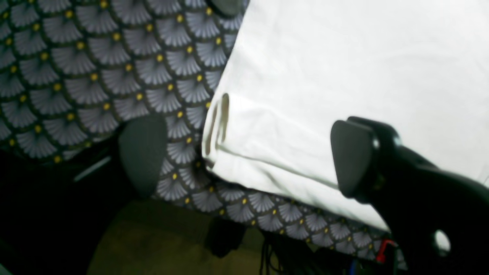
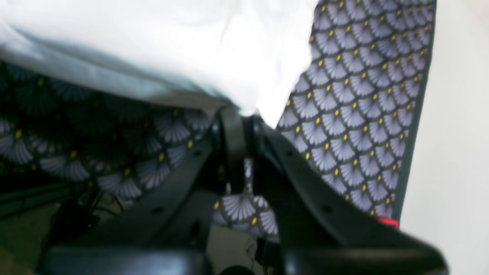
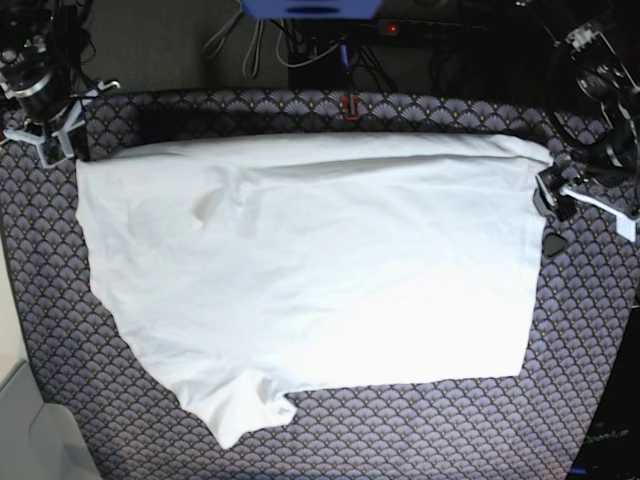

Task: Fold the T-shirt properly
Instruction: 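Open both grippers and release the shirt edge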

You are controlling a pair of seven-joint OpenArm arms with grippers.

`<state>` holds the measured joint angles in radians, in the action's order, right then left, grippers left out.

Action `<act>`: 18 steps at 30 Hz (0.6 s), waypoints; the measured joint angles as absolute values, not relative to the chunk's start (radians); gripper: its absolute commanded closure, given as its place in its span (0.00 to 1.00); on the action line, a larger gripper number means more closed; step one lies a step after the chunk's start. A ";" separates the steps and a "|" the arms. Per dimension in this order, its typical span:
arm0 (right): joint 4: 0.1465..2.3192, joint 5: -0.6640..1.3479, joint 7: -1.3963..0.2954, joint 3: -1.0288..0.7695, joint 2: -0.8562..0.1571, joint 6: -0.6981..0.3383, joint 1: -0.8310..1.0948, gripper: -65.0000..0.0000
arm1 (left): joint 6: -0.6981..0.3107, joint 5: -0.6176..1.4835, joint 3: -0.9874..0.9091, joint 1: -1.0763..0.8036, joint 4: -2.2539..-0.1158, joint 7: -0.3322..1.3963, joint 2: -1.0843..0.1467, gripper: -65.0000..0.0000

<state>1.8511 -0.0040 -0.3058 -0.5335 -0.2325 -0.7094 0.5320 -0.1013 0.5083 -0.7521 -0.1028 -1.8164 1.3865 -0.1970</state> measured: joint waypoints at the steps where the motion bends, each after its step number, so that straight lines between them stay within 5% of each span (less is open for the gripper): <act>1: 1.851 -0.004 -0.305 -0.533 -0.233 -0.709 0.530 1.00 | -0.101 0.499 -0.743 -0.098 -1.790 1.371 -0.184 0.00; 18: 1.850 -0.004 -0.310 -0.533 -0.213 -0.710 0.530 1.00 | -0.097 0.498 -0.620 -0.093 -1.605 1.233 -0.152 0.00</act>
